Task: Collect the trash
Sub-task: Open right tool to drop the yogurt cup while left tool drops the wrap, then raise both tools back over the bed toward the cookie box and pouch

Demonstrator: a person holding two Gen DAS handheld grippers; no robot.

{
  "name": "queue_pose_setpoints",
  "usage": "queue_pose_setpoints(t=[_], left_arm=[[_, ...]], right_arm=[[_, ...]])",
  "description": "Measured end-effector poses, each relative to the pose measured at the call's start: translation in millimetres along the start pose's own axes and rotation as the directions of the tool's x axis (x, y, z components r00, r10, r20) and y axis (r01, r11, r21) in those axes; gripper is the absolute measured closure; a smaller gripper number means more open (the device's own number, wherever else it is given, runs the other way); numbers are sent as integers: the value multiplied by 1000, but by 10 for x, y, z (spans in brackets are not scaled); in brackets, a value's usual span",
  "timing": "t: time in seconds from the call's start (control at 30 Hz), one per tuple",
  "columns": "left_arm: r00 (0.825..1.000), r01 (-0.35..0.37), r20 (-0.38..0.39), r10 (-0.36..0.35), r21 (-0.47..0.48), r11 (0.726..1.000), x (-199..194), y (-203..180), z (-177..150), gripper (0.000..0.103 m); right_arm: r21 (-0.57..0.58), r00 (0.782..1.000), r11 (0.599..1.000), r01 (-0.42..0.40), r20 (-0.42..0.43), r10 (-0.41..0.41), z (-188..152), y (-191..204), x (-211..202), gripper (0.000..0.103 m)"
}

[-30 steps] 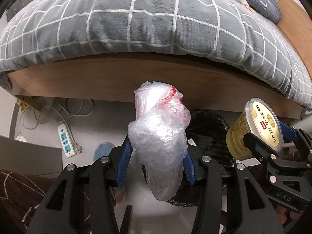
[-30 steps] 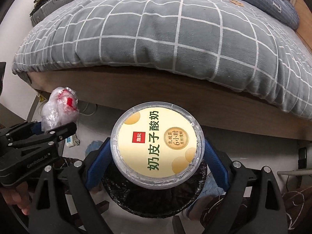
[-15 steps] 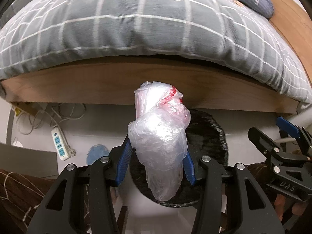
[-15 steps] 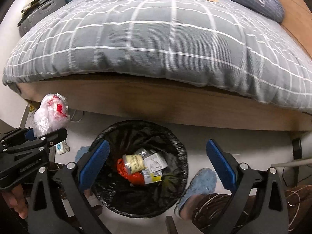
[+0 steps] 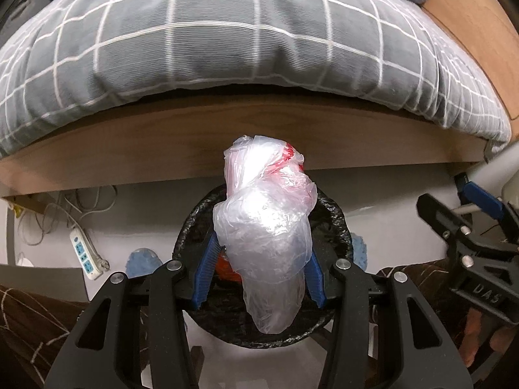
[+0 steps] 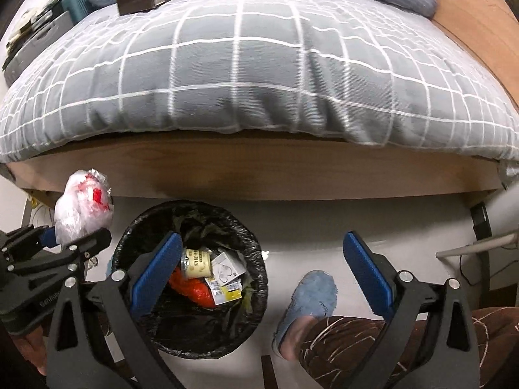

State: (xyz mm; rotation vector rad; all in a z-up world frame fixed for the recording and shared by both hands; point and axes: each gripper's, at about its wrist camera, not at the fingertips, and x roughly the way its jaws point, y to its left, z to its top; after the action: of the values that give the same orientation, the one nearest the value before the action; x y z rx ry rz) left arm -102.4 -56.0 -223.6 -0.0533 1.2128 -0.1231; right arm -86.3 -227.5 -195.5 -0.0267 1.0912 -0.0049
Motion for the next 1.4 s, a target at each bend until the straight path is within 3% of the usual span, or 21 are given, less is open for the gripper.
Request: queue_pose_setpoints(t=[0.23, 0.3, 0.6, 0.8, 1.03, 1.27, 1.4], left_arm=[[1000, -15, 20, 14, 21, 1000, -15, -118, 5, 45], [999, -24, 32, 23, 24, 999, -47, -128, 13, 33], [993, -67, 99, 65, 13, 998, -292, -121, 103, 7], [984, -83, 154, 86, -23, 996, -576, -9, 260, 6], [968, -36, 246, 50, -60, 998, -986, 135, 467, 6], [945, -35, 323, 49, -51, 998, -1209, 184, 800, 6], [937, -24, 347, 45, -62, 998, -1276, 258, 1033, 6]], right_arm=[[15, 1000, 1000, 3, 11, -3, 21, -33, -31, 8], [11, 1000, 1000, 3, 16, -4, 38, -23, -54, 8], [-1, 998, 1000, 1, 66, -1, 132, -1, -188, 8], [-4, 986, 1000, 5, 165, -5, 282, -21, -419, 8], [-42, 962, 999, -9, 271, 20, 469, 22, -684, 8], [-55, 925, 998, -37, 376, 55, 850, 45, -995, 8], [-56, 917, 997, -49, 394, 67, 1122, 44, -996, 8]])
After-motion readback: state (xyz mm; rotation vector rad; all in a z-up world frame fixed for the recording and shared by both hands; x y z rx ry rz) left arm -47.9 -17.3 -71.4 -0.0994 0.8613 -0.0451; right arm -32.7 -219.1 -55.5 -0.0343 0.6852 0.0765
